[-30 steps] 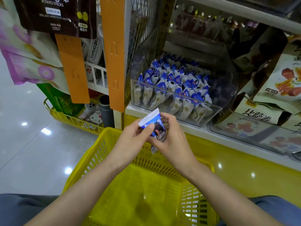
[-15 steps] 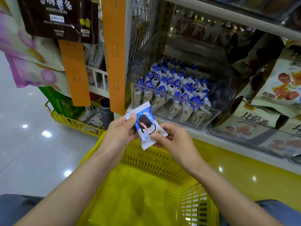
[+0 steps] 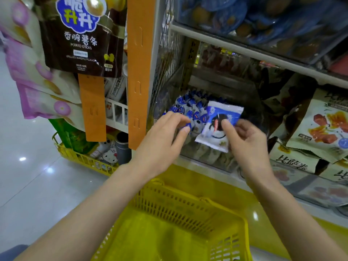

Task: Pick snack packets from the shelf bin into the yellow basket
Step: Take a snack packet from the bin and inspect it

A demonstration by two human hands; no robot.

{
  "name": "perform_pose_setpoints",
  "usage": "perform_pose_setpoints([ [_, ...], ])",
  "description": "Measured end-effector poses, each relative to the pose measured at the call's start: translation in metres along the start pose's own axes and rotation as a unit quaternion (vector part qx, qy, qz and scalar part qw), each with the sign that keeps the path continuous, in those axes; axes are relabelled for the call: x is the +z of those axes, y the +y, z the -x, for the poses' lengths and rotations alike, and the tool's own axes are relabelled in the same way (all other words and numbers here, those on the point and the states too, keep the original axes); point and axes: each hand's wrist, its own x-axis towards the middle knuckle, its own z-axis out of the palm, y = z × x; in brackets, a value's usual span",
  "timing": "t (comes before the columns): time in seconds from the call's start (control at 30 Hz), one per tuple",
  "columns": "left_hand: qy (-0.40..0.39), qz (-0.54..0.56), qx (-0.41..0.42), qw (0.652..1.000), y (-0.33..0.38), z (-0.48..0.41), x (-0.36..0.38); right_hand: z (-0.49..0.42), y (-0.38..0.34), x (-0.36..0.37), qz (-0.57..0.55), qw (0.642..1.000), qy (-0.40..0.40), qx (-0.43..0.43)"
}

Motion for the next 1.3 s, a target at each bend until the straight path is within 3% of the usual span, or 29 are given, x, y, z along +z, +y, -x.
perform_pose_setpoints([
  [0.07,-0.050,-0.088,0.051,0.994,-0.003,-0.020,0.002,-0.027,-0.003,-0.003,0.039,0.999,0.027,0.007],
  [0.17,-0.161,-0.218,0.115,0.956,-0.013,-0.046,0.009,-0.058,-0.001,0.006,0.088,0.994,-0.024,0.054],
  [0.27,-0.263,-0.272,0.152,0.913,-0.020,-0.056,0.014,-0.070,0.005,0.013,0.163,0.982,-0.070,0.066],
  [0.33,-0.282,-0.296,0.153,0.900,-0.025,-0.058,0.013,-0.073,0.007,0.014,0.173,0.979,-0.087,0.066],
  [0.47,-0.249,-0.298,0.141,0.911,-0.036,-0.054,0.004,-0.076,0.002,0.013,0.167,0.970,-0.162,0.068],
  [0.57,-0.209,-0.290,0.146,0.922,-0.043,-0.045,0.000,-0.081,-0.001,0.016,0.223,0.937,-0.258,0.073],
  [0.67,-0.182,-0.293,0.143,0.928,-0.045,-0.037,-0.003,-0.084,-0.001,0.026,0.314,0.900,-0.297,0.066],
  [0.87,-0.177,-0.287,0.110,0.935,-0.036,-0.018,-0.008,-0.087,0.004,0.046,0.359,0.884,-0.293,0.061],
  [1.03,-0.152,-0.259,0.082,0.950,-0.032,-0.005,-0.011,-0.085,-0.006,0.053,0.488,0.829,-0.271,0.033],
  [1.3,-0.134,-0.254,0.061,0.956,-0.029,-0.002,-0.006,-0.087,-0.001,0.050,0.340,0.880,-0.317,0.095],
])
